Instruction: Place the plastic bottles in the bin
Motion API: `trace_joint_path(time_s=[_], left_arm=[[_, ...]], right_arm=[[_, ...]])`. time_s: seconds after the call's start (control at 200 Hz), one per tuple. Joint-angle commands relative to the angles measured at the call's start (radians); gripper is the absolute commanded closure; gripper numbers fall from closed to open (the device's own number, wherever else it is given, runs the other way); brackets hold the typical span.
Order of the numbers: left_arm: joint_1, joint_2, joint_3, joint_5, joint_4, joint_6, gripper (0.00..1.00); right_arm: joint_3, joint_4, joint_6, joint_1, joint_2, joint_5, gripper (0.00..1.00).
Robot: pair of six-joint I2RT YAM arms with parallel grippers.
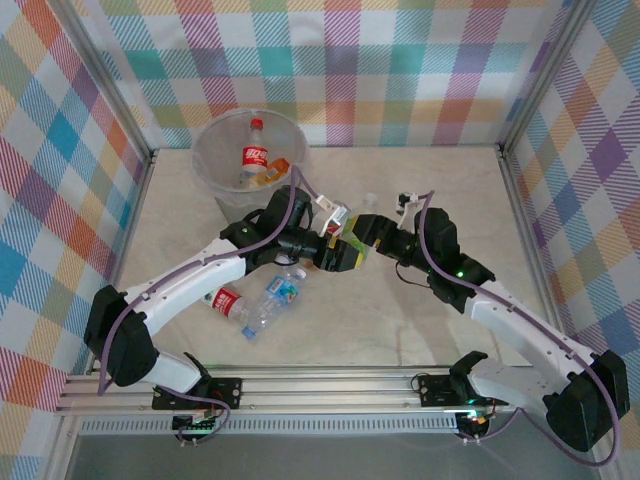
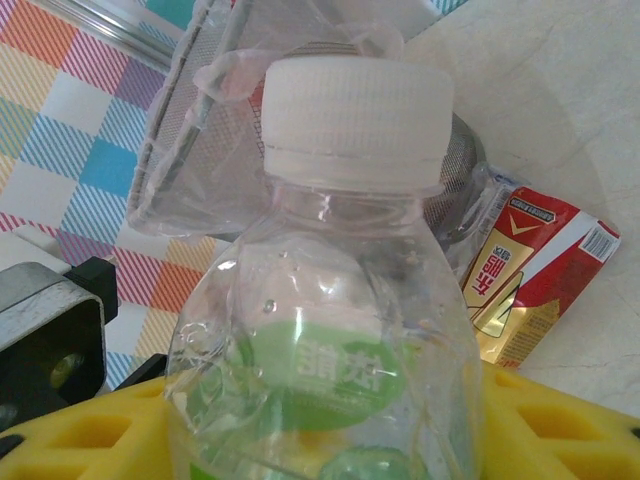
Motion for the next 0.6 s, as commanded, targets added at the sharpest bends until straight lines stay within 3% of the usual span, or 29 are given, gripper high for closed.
trace_joint_path(time_s=[0.0,0.2,0.355,0.595], left_arm=[[0.007,-0.001,0.036,0.027,0.01,0.021,0.4],[0.008,-0.012,0.029,0.013,-0.006,0.052,0.41],[0.007,-0.005,0.031,0.03,-0.018,0.083,0.41],[0.009,0.003,0.033,-0.027,-0.059,0.139,0.41]], right_arm=[[-0.015,0.04,0.0,0.015,-0.019,-0.016,0.38],[-0.032,0.017,0.005,0.015,-0.066,-0.002,0.19],[0.0,-0.136,0.015,0.015,-0.144,0.042,0.09],[0.008,-0.308,-0.05,0.015,-0.33,0.038,0.0]])
